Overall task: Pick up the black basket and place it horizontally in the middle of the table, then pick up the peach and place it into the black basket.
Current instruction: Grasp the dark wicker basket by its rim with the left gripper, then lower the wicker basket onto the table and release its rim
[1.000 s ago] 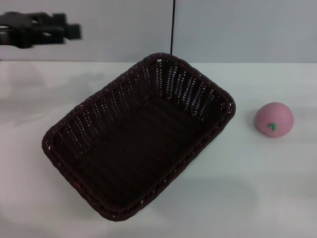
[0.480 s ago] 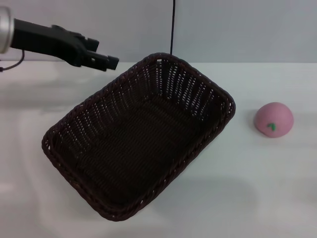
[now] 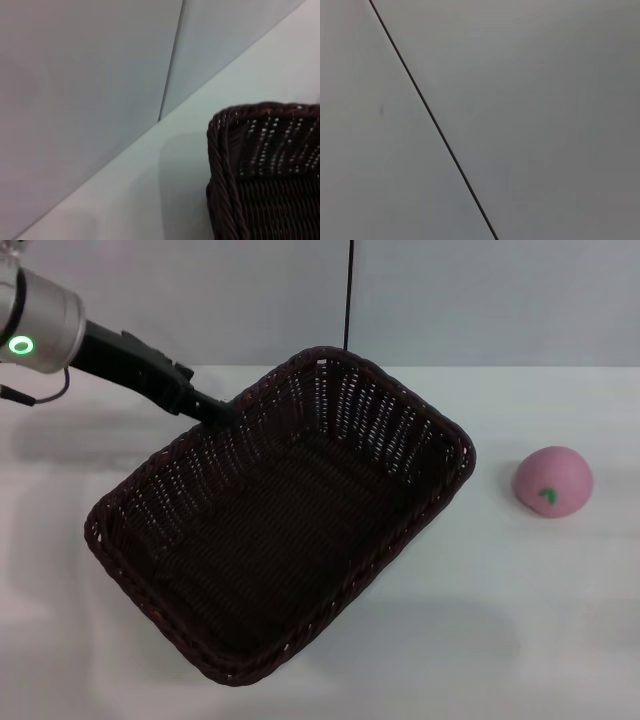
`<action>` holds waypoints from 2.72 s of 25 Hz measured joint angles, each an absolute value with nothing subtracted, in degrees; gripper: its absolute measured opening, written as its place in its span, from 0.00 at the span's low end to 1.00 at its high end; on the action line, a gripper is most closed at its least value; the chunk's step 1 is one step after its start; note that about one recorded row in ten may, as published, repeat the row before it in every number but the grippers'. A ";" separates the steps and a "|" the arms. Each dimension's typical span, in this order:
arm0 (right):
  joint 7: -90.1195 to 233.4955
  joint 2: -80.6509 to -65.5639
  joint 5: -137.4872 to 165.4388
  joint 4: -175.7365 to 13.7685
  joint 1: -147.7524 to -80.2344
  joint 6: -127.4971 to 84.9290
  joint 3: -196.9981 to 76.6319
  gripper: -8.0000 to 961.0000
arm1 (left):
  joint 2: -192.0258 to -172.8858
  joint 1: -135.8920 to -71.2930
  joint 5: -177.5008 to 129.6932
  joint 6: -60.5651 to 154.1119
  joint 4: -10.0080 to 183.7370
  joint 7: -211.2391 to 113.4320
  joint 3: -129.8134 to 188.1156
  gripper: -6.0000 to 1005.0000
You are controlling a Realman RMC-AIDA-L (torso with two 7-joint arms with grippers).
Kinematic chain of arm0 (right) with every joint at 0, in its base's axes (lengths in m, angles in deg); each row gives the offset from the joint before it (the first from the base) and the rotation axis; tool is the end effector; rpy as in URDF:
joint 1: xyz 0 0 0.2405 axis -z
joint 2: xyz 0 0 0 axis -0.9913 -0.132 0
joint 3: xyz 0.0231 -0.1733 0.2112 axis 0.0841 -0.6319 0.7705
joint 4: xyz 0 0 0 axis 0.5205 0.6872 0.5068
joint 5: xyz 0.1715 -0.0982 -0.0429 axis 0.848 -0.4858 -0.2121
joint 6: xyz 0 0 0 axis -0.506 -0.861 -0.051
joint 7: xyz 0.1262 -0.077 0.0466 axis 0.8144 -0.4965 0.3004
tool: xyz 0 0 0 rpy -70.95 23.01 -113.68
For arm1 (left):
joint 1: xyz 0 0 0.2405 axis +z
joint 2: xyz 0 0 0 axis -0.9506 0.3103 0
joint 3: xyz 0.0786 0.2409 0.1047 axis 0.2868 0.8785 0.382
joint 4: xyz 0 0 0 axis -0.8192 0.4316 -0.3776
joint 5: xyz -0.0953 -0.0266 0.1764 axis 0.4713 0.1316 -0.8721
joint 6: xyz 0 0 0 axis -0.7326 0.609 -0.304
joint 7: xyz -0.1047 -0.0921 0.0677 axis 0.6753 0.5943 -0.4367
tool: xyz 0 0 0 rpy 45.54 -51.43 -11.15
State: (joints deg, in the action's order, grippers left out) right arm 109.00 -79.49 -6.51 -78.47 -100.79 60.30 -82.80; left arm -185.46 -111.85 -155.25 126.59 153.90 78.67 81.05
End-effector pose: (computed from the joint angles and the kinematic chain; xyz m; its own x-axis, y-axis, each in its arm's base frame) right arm 0.3801 0.2758 0.0696 0.2859 0.3901 -0.8752 -0.9529 0.0194 -0.3026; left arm -0.2041 0.3999 0.0257 0.8165 0.5771 0.0177 0.5374 -0.7483 -0.3889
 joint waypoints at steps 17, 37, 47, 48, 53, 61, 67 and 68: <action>108.72 -79.48 -6.35 -78.02 -100.69 60.15 -82.80 0.49 | -185.63 -112.45 -159.28 125.15 149.70 81.14 86.72 0.77; 108.71 -79.49 -6.20 -77.59 -100.16 59.43 -82.71 0.50 | -185.62 -110.91 -156.40 125.66 153.30 78.05 87.10 0.21; 109.15 -79.48 -6.17 -77.59 -99.83 59.44 -82.63 0.50 | -184.85 -109.92 -143.32 133.35 156.59 66.21 76.83 0.21; 109.16 -79.48 -6.15 -77.59 -99.82 59.44 -82.63 0.50 | -184.85 -109.92 -143.32 133.35 156.59 66.21 76.83 0.21; 109.17 -79.49 -6.12 -77.51 -99.82 59.45 -82.62 0.50 | -182.69 -110.82 -137.98 139.06 156.41 60.66 74.09 0.21; 109.21 -79.60 -6.11 -76.74 -99.82 59.61 -82.63 0.50 | -183.10 -113.81 -138.69 140.92 155.98 55.36 75.72 0.21; 109.22 -79.60 -6.11 -76.51 -99.40 59.94 -82.62 0.50 | -184.67 -117.47 -143.02 140.14 151.65 50.22 78.39 0.21; 109.22 -79.60 -6.11 -76.49 -99.35 59.95 -82.62 0.50 | -184.85 -117.82 -143.33 140.01 151.18 49.92 78.43 0.21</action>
State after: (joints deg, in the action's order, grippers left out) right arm 109.22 -79.60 -6.11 -76.49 -99.35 59.95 -82.62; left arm -184.85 -117.82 -143.33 140.01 151.18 49.92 78.43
